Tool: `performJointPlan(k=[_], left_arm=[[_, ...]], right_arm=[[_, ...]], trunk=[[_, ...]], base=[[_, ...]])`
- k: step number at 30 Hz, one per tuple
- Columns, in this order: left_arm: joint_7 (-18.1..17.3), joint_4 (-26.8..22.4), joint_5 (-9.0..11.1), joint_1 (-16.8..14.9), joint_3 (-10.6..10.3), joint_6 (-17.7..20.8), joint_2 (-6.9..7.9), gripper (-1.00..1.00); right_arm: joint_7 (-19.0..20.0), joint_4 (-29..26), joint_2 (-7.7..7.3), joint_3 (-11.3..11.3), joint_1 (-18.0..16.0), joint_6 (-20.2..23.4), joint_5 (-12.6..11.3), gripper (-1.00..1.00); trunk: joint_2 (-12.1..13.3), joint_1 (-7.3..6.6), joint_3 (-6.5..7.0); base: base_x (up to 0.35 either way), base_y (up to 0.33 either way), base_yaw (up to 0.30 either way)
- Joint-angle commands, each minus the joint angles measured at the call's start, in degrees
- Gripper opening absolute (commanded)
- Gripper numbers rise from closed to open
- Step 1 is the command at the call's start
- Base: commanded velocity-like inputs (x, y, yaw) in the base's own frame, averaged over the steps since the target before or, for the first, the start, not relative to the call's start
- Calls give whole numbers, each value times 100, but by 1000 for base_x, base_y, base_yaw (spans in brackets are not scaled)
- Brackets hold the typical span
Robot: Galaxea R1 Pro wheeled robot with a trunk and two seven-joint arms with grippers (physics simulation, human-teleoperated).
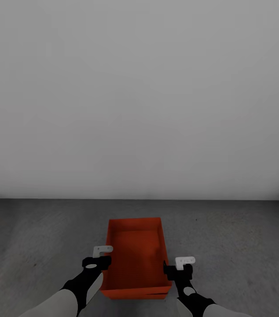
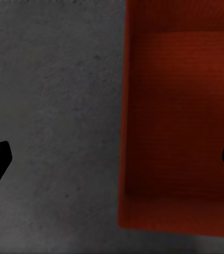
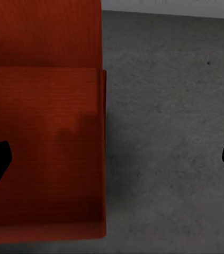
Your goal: Move the two storage containers from the living room to the garage. In the garage, place one container on the floor and stack the other container on top of it (either order is fine).
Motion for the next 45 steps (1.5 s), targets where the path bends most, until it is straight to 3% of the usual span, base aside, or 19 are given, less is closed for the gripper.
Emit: performJointPlan(k=[1,32,45], left_arm=[[35,-8,60,-2,-49,18,3,100],[21,16,62,-3,-49,50,-4,100],[29,-15,56,-6,-53,12,-5,100]], right_arm=[[-23,5,1,49,-4,-16,-41,100],[-24,5,3,49,-4,-14,-43,100],[-29,5,5,49,-4,-22,-44,100]], trunk=[[38,-22,13],[1281,-703,570],[1281,-703,570]], base=[[0,0,0],[0,0,0],[0,0,0]])
